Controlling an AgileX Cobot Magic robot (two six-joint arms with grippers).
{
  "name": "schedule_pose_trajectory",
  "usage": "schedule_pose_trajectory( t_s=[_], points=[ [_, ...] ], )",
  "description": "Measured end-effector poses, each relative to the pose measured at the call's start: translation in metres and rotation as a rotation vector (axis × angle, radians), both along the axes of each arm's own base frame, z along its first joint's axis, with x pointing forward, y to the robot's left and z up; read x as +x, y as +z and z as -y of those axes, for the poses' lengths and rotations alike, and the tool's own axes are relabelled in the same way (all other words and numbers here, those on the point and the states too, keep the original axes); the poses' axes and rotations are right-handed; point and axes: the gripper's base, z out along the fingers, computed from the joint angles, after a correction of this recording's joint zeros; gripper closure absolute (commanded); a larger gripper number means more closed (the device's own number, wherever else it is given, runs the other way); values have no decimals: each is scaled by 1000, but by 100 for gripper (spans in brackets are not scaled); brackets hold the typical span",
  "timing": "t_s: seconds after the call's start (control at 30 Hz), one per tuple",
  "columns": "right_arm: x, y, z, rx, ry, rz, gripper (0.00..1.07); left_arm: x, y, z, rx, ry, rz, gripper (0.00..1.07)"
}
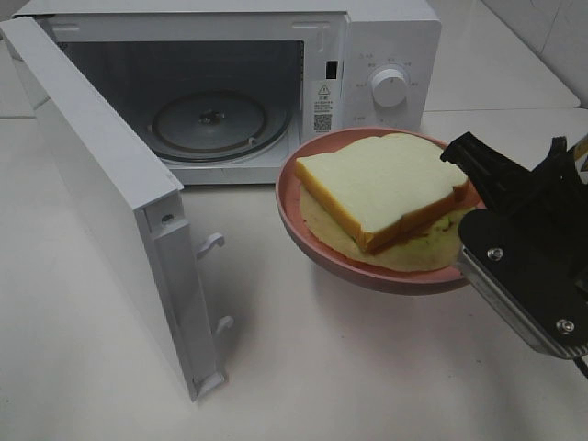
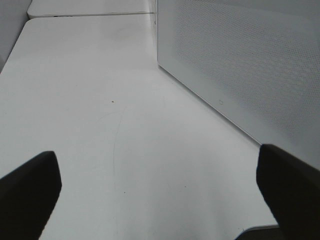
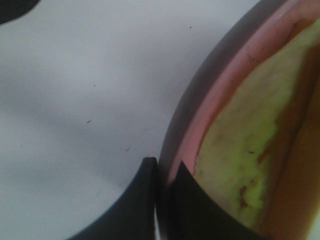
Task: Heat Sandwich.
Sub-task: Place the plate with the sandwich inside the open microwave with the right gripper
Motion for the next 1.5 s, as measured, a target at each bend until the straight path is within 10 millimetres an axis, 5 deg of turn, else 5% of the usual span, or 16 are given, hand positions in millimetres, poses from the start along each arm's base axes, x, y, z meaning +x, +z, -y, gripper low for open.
schedule_pose_trajectory(
  t_s=[0.3,0.6,1.5],
  points=[
    [4,-6,-2,-12,5,-10,107,0,0,0,0,0,0,7],
    [9,-15,-25,-27,101,-12,107,0,0,0,0,0,0,7],
    [76,-22,-83,30,178,-16,107,0,0,0,0,0,0,7]
  ],
)
